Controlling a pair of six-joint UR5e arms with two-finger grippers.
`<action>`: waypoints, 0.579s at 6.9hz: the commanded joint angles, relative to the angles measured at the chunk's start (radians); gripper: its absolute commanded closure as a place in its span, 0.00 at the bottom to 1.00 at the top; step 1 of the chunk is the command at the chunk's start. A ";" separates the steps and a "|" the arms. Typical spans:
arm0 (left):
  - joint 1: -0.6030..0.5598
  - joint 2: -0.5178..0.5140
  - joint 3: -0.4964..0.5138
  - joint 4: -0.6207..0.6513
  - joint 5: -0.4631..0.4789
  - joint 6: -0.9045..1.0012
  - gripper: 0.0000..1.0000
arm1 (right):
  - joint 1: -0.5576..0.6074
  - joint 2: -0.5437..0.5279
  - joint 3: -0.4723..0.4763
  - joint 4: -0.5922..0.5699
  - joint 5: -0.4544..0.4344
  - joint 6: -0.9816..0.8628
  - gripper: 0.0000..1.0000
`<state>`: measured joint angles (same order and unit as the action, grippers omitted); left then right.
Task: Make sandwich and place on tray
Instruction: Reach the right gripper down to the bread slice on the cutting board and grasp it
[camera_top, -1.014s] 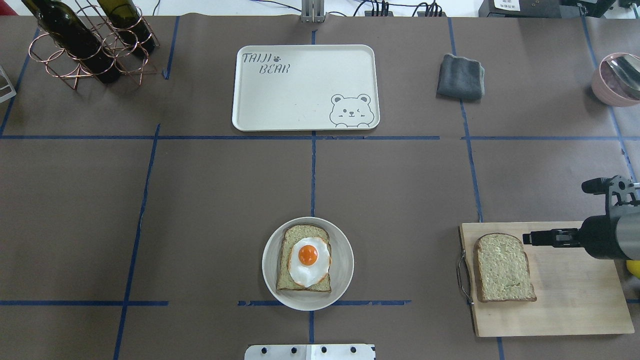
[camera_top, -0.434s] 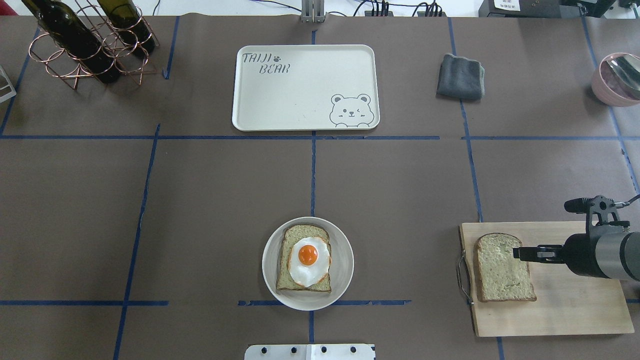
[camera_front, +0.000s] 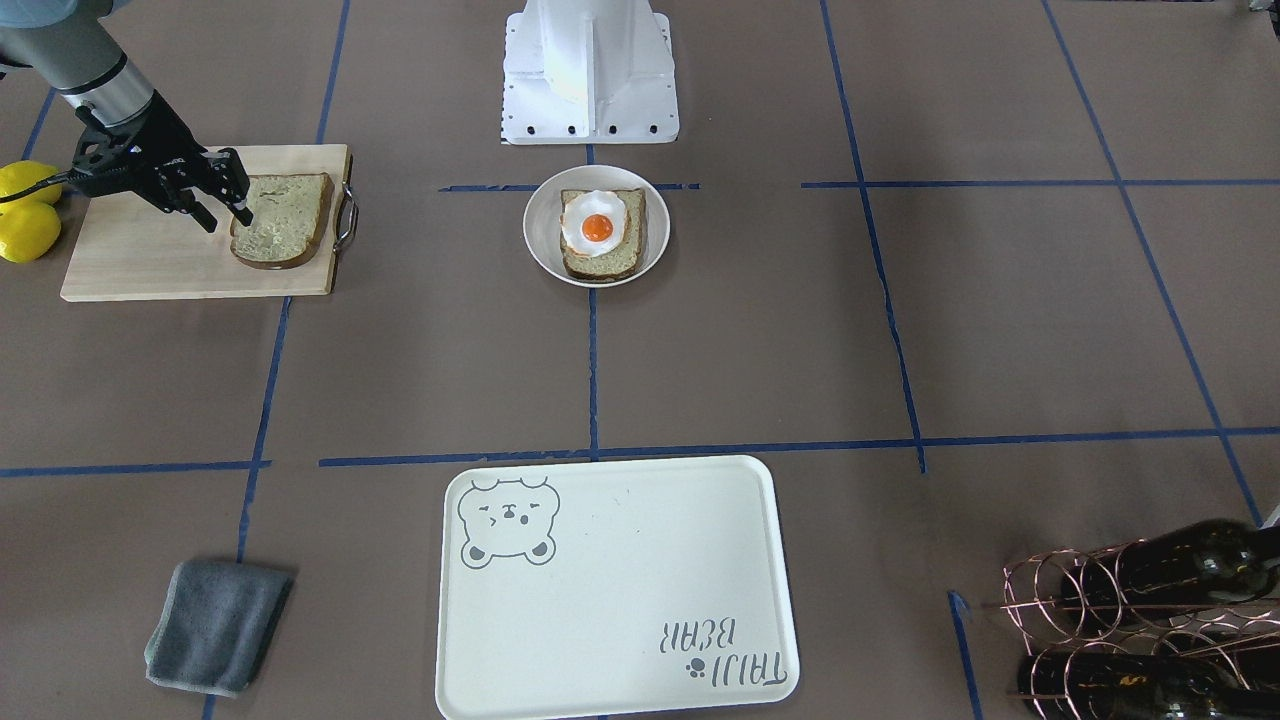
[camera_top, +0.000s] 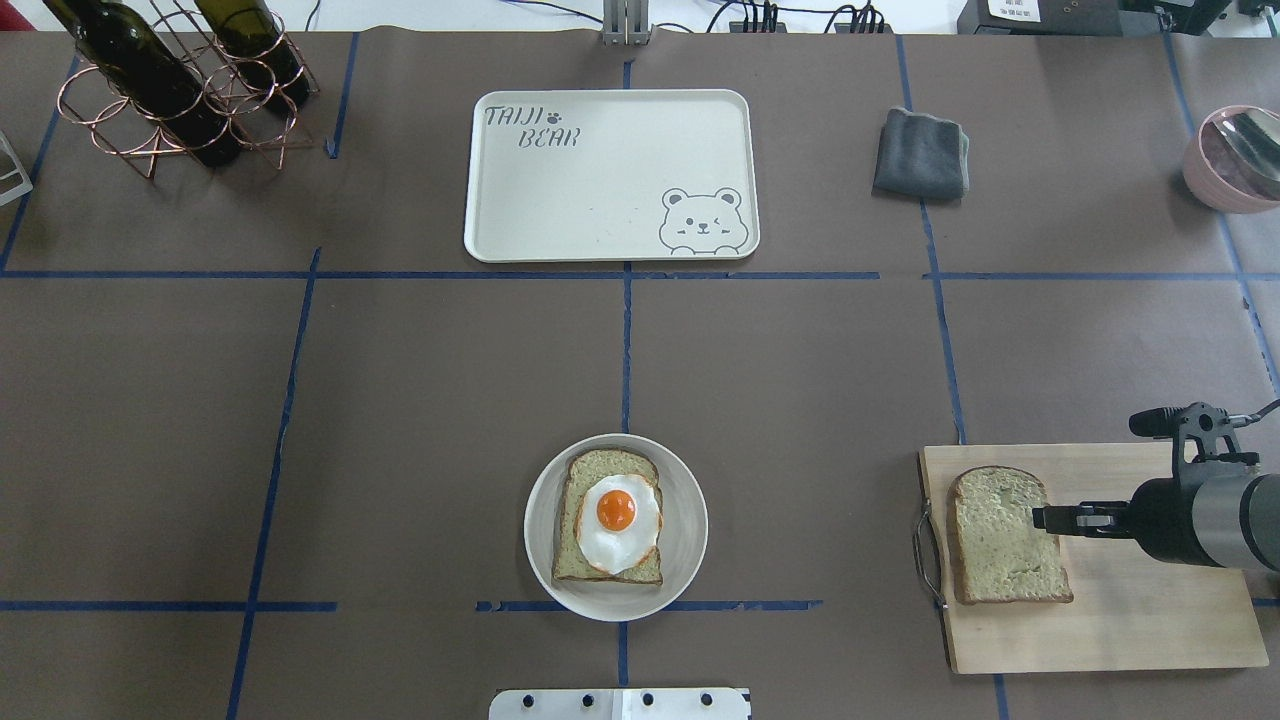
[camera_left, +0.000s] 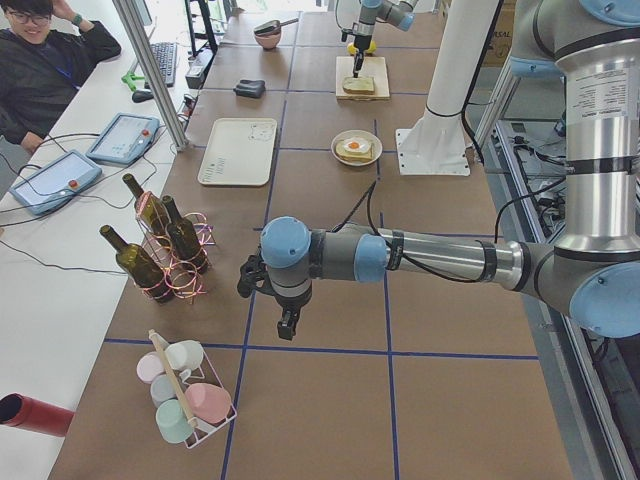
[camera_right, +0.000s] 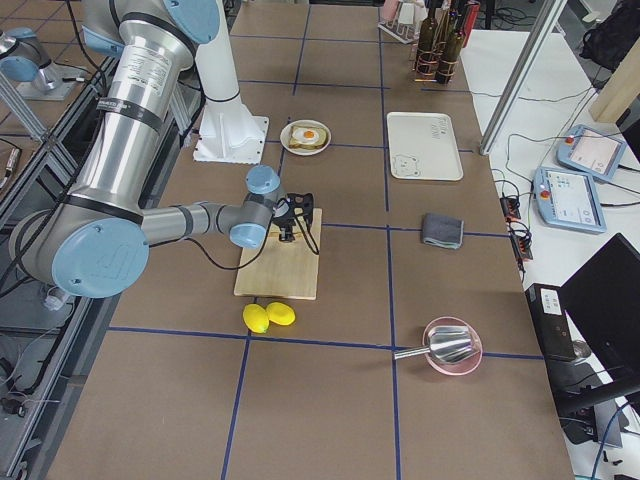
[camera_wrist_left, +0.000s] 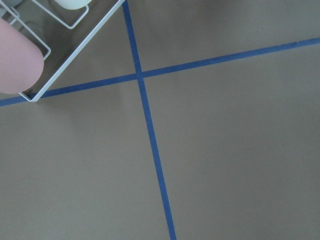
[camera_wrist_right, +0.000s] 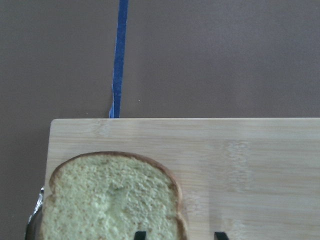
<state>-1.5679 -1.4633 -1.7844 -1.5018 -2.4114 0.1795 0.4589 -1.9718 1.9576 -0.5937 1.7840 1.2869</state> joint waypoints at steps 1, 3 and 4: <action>-0.001 0.000 -0.001 0.000 0.000 0.000 0.00 | -0.015 -0.001 -0.008 0.000 0.000 0.000 0.50; -0.001 0.001 -0.001 0.000 0.000 0.002 0.00 | -0.025 0.001 -0.011 0.000 -0.001 0.000 0.56; -0.001 0.001 -0.003 0.000 0.000 0.002 0.00 | -0.028 0.002 -0.011 -0.002 0.000 0.000 0.69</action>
<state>-1.5692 -1.4621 -1.7861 -1.5018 -2.4114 0.1809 0.4360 -1.9709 1.9476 -0.5943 1.7833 1.2870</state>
